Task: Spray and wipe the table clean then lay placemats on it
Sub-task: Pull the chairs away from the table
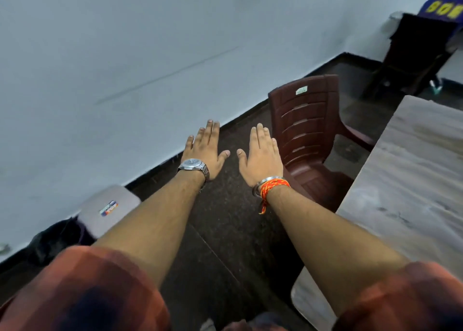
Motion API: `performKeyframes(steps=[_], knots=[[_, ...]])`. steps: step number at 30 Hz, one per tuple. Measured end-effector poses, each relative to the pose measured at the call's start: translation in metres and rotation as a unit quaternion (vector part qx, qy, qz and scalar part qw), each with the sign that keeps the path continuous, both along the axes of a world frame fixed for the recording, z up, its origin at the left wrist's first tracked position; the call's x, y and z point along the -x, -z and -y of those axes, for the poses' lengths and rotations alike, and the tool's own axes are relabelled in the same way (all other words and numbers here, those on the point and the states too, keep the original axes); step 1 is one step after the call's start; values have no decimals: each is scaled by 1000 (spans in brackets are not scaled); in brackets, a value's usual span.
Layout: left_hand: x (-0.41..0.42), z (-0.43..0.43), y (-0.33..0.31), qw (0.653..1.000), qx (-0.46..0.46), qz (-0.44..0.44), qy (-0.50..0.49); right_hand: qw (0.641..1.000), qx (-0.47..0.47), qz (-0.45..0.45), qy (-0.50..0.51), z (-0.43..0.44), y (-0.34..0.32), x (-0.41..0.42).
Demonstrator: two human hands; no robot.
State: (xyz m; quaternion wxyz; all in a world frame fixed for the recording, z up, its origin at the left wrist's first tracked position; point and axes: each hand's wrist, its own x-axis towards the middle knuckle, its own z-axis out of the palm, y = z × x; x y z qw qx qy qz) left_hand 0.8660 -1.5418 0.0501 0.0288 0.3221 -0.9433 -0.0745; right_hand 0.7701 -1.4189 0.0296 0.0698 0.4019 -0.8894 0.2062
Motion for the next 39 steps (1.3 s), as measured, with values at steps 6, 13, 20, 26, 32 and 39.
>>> performKeyframes(steps=[6,13,20,26,32,39], knots=[[75,92,3,995,-1,19,102,995,4,9,98,79,2,59],[196,173,25,980,-10,64,188,979,10,16,201,150,30,153],[334,231,13,947,-3,87,310,958,20,41,283,219,33,266],[450,258,25,909,12,115,400,931,20,69,358,243,43,349],[568,267,37,837,77,128,527,867,25,98,489,251,61,432],[680,258,41,710,148,152,672,785,52,137,603,278,60,487]])
